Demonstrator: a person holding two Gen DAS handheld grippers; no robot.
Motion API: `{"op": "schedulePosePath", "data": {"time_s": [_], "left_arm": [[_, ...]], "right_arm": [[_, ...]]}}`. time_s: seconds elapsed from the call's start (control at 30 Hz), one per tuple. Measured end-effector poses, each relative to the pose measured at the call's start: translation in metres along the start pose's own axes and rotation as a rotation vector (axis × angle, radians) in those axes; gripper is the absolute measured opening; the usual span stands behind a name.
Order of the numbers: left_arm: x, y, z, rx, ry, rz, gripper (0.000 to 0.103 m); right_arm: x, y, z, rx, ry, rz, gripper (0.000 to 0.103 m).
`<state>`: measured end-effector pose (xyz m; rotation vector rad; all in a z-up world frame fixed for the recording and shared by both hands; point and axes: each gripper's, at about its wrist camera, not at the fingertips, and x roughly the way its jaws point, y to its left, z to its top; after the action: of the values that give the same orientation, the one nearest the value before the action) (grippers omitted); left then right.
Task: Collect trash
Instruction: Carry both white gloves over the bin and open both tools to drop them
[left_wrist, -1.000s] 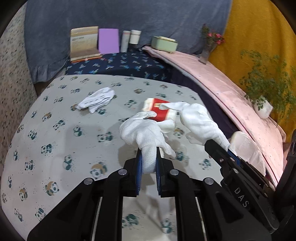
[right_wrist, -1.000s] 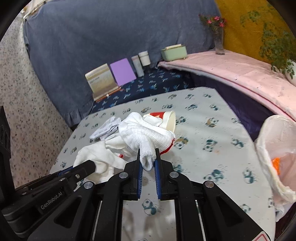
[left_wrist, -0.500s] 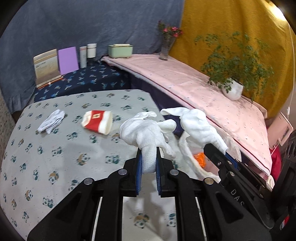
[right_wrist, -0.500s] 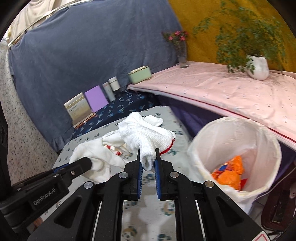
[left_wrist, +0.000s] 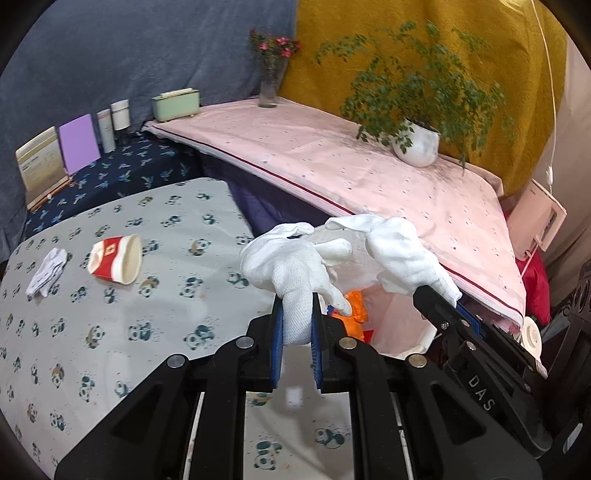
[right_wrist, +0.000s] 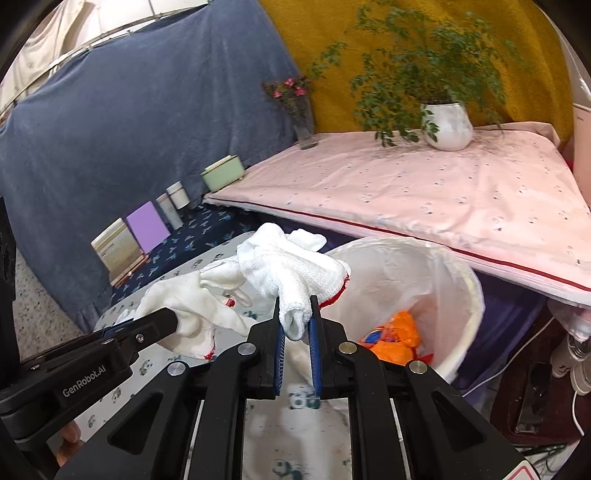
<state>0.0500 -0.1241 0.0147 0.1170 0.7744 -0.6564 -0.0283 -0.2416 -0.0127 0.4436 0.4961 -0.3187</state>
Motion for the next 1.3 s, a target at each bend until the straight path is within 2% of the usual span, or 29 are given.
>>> {"op": "schedulePosePath", "data": {"time_s": [0.27, 0.53, 0.63, 0.87, 1.0, 1.1, 1.3], "left_arm": [[0.032, -0.029, 0.005, 0.051, 0.035, -0.065, 0.012], [0.060, -0.045, 0.013, 0.069, 0.046, -0.069, 0.013], [0.071, -0.045, 0.015, 0.053, 0.065, -0.083, 0.018], [0.075, -0.034, 0.015, 0.008, 0.053, -0.047, 0.048], [0.071, -0.023, 0.016, -0.020, 0.042, -0.021, 0.060], [0.065, -0.013, 0.016, -0.043, 0.028, -0.003, 0.065], [0.052, 0.012, 0.016, -0.078, 0.001, 0.043, 0.069]], "right_arm": [[0.006, -0.040, -0.005, 0.050, 0.008, -0.051, 0.011], [0.016, -0.067, -0.003, 0.085, 0.016, -0.079, 0.011], [0.020, -0.073, -0.003, 0.094, 0.021, -0.085, 0.012], [0.027, -0.075, -0.001, 0.091, 0.024, -0.089, 0.017], [0.028, -0.074, 0.000, 0.100, 0.017, -0.085, 0.030], [0.028, -0.070, 0.001, 0.099, 0.013, -0.082, 0.034], [0.026, -0.052, 0.001, 0.075, 0.016, -0.066, 0.038]]}}
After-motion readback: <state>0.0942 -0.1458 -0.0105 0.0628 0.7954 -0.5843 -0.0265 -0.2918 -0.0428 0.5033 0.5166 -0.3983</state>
